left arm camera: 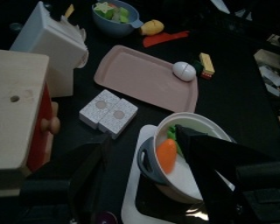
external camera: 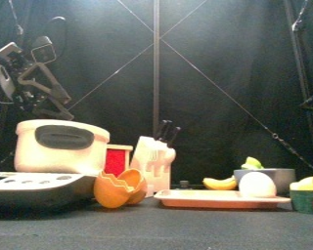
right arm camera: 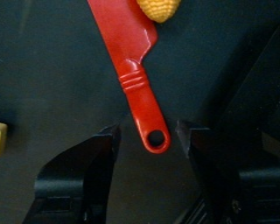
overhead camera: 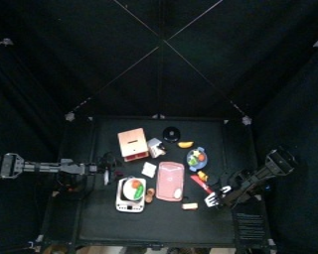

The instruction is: Grab knife handle

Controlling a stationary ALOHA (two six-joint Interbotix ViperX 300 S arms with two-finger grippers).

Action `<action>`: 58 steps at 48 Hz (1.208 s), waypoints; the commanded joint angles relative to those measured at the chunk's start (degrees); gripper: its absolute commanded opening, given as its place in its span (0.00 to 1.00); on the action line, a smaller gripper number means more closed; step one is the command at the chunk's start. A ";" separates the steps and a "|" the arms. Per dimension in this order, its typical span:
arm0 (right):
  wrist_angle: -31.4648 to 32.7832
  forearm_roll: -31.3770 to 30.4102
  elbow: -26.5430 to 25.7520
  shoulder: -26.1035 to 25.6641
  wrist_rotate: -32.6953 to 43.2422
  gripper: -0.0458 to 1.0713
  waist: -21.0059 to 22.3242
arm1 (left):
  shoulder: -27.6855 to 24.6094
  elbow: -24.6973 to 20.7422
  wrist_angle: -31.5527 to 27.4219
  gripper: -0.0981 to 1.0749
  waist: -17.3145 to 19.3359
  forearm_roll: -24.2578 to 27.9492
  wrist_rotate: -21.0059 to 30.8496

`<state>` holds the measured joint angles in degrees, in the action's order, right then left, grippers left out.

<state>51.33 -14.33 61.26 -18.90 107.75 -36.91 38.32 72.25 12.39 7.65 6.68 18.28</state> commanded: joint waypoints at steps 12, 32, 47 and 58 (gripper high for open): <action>-9.58 0.09 4.39 0.09 0.53 0.83 -0.53 | -8.79 -7.03 6.50 0.88 -0.35 3.25 -0.09; -14.33 -1.85 6.15 0.35 0.18 0.73 -0.53 | -15.29 -10.20 14.68 0.88 -0.44 3.78 -0.09; -12.83 -3.16 4.22 -0.26 -0.09 0.53 -0.88 | -22.24 -15.21 15.21 0.88 -0.70 5.27 -0.09; -8.26 -7.29 -0.70 -2.64 0.00 0.52 -2.81 | -24.17 -16.87 15.21 0.88 -1.67 5.19 -0.09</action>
<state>41.48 -20.04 63.19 -19.95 107.75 -39.02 14.50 56.95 27.07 6.33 11.87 18.19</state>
